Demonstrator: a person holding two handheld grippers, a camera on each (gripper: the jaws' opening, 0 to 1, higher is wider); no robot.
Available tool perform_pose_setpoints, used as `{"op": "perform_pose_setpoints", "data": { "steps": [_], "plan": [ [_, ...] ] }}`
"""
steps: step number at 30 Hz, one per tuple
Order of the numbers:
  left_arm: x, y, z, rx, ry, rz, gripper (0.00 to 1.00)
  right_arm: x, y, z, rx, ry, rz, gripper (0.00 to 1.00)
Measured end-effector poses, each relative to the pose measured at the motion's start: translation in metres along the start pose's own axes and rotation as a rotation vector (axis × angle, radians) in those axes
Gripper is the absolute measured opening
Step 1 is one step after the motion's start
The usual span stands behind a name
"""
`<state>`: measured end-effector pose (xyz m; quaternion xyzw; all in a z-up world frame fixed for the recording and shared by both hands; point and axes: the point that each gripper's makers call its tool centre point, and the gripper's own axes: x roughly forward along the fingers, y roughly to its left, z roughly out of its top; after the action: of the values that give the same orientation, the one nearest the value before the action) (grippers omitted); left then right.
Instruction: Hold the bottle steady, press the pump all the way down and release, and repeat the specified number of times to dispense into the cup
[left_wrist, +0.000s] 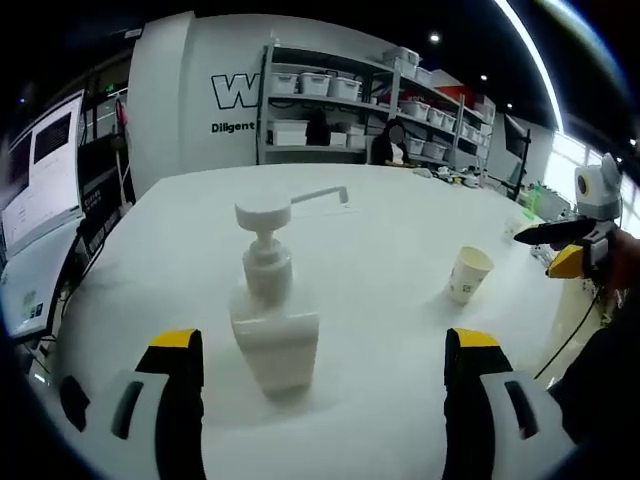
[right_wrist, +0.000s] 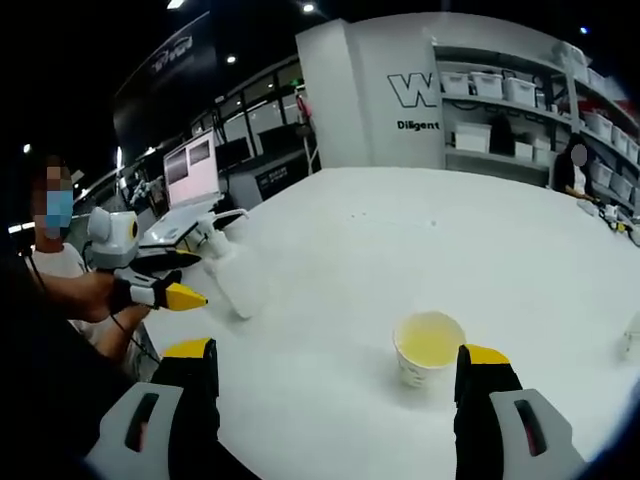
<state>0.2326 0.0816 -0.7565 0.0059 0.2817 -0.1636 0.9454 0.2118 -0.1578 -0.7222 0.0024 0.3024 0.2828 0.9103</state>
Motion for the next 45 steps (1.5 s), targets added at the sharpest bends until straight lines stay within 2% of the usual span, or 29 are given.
{"op": "perform_pose_setpoints", "data": {
  "steps": [6, 11, 19, 22, 23, 24, 26, 31, 35, 38, 45],
  "plan": [
    [0.015, 0.009, -0.002, -0.001, 0.008, 0.048, 0.89, -0.001, 0.001, 0.004, -0.007, -0.006, 0.005, 0.99],
    [0.027, 0.019, 0.005, -0.007, -0.006, 0.079, 0.82, -0.001, -0.002, 0.003, -0.019, 0.003, 0.004, 0.99],
    [0.047, 0.028, 0.008, 0.013, 0.014, 0.099, 0.72, -0.001, -0.002, 0.003, -0.022, 0.013, 0.002, 0.98],
    [0.052, 0.027, 0.005, -0.038, 0.034, 0.083, 0.63, 0.000, -0.002, 0.003, -0.030, 0.019, 0.001, 0.96],
    [0.051, 0.033, 0.007, -0.048, 0.018, 0.119, 0.59, 0.000, -0.003, 0.002, -0.036, 0.025, -0.001, 0.95],
    [0.052, 0.034, 0.009, -0.046, 0.008, 0.121, 0.58, 0.000, -0.004, 0.001, -0.043, 0.033, -0.005, 0.94],
    [0.055, 0.032, 0.008, -0.059, 0.017, 0.103, 0.60, 0.000, -0.006, 0.000, -0.054, 0.044, -0.014, 0.92],
    [0.059, 0.036, 0.005, -0.016, 0.037, 0.123, 0.56, -0.001, -0.011, 0.002, -0.038, 0.034, -0.028, 0.91],
    [0.063, 0.038, 0.000, -0.047, 0.072, 0.127, 0.53, -0.002, -0.013, 0.002, -0.029, 0.028, -0.040, 0.91],
    [0.065, 0.037, 0.000, -0.028, 0.085, 0.129, 0.53, -0.004, -0.015, 0.001, -0.024, 0.027, -0.047, 0.91],
    [0.070, 0.032, 0.003, 0.004, 0.084, 0.084, 0.53, -0.004, -0.016, -0.001, -0.019, 0.029, -0.054, 0.90]
  ]
}}
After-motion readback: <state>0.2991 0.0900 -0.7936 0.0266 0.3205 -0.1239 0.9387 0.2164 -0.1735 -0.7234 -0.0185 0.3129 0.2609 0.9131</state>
